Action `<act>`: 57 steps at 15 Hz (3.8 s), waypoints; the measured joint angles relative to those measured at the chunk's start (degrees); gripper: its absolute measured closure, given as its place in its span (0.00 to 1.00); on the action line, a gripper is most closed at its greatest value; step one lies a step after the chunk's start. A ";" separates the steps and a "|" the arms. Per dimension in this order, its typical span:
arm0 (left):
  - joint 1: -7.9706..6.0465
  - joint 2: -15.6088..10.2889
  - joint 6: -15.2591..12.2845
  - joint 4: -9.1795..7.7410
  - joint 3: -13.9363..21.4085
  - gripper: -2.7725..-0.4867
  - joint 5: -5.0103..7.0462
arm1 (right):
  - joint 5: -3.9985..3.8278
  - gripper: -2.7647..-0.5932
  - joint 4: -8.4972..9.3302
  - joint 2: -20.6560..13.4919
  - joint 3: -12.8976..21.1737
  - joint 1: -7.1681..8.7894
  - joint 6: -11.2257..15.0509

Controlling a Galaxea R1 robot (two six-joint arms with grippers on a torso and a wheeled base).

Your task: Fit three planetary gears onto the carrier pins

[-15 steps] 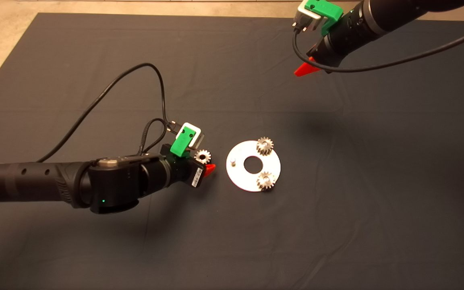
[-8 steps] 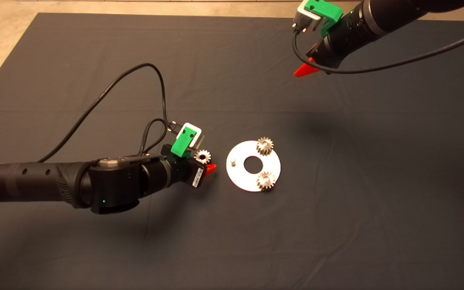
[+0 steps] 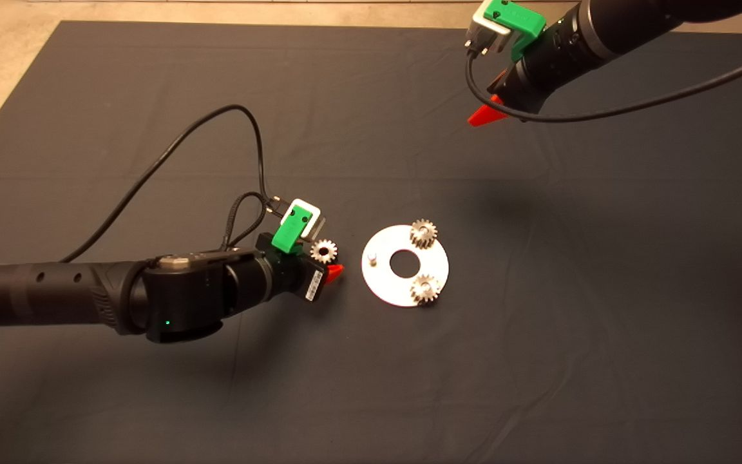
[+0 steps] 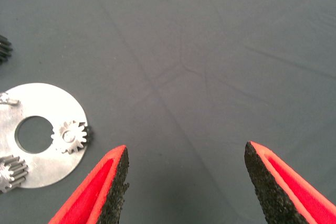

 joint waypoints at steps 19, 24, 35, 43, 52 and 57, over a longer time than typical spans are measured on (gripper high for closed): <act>0.63 0.20 2.22 0.00 -2.88 0.46 -2.59 | -0.03 0.53 0.00 0.02 1.23 0.00 0.00; 0.63 0.34 2.22 0.00 -2.95 0.54 -2.72 | -0.05 0.53 0.00 0.02 1.23 0.00 0.00; 0.63 0.86 2.22 0.00 -3.61 0.54 -3.03 | -0.05 0.53 0.00 0.02 1.23 0.00 0.00; 0.63 1.36 2.22 0.01 -4.85 0.60 -4.44 | -0.02 0.53 0.00 0.02 1.23 0.00 0.00; 0.63 1.91 2.25 0.00 -5.24 0.74 -4.75 | -0.02 0.53 0.00 0.00 1.21 0.00 0.00; 0.63 1.86 2.25 0.00 -5.24 0.77 -4.84 | -0.02 0.53 0.00 0.00 1.21 0.00 0.00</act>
